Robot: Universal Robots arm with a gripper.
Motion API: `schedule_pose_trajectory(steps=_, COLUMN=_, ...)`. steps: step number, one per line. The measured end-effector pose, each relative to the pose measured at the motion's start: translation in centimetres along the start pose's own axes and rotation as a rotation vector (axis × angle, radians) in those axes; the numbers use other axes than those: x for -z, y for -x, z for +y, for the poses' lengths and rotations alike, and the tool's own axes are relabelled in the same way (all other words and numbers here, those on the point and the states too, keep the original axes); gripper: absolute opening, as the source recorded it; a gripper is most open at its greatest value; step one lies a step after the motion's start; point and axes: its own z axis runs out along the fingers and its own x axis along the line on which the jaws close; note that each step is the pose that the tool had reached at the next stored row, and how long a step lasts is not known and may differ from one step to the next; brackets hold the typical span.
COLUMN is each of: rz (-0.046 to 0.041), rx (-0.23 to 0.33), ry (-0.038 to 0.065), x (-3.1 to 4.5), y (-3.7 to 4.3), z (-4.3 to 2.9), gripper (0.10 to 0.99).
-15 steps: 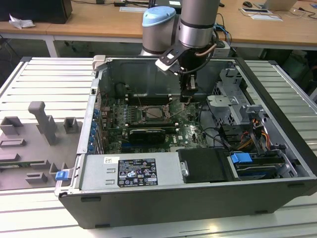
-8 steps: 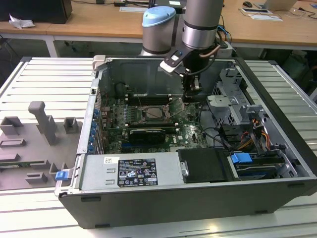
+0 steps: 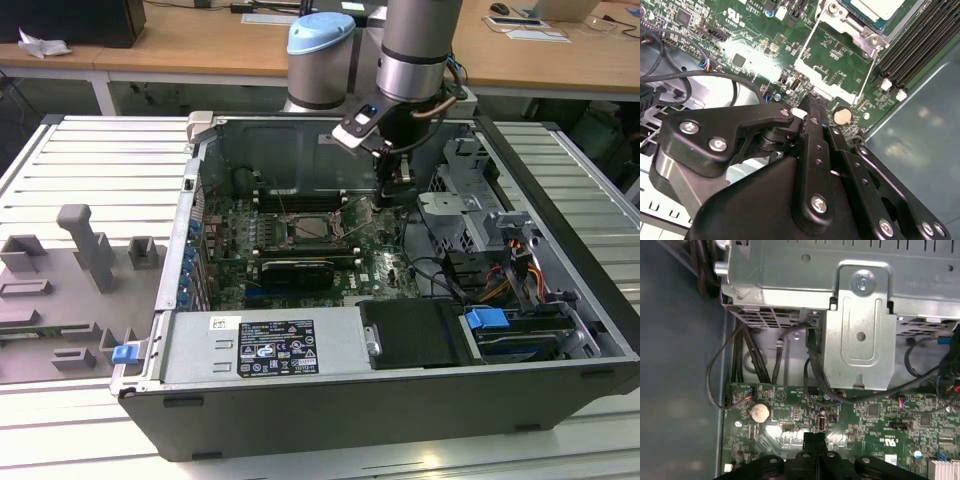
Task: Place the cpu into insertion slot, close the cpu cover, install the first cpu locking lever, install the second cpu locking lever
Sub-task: 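Close the cpu cover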
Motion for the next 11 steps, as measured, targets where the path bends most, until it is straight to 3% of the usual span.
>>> schedule_pose_trajectory(steps=6, rz=0.0001, rx=0.000, ry=-0.008, x=-0.66, y=0.00, z=0.15, gripper=0.106)
schedule_pose_trajectory(steps=8, rz=0.0015, rx=0.001, ry=-0.031, x=-0.67, y=-0.01, z=0.15, gripper=0.106)
schedule_pose_trajectory(steps=11, rz=0.0023, rx=0.001, ry=-0.048, x=-0.67, y=-0.01, z=0.14, gripper=0.106)
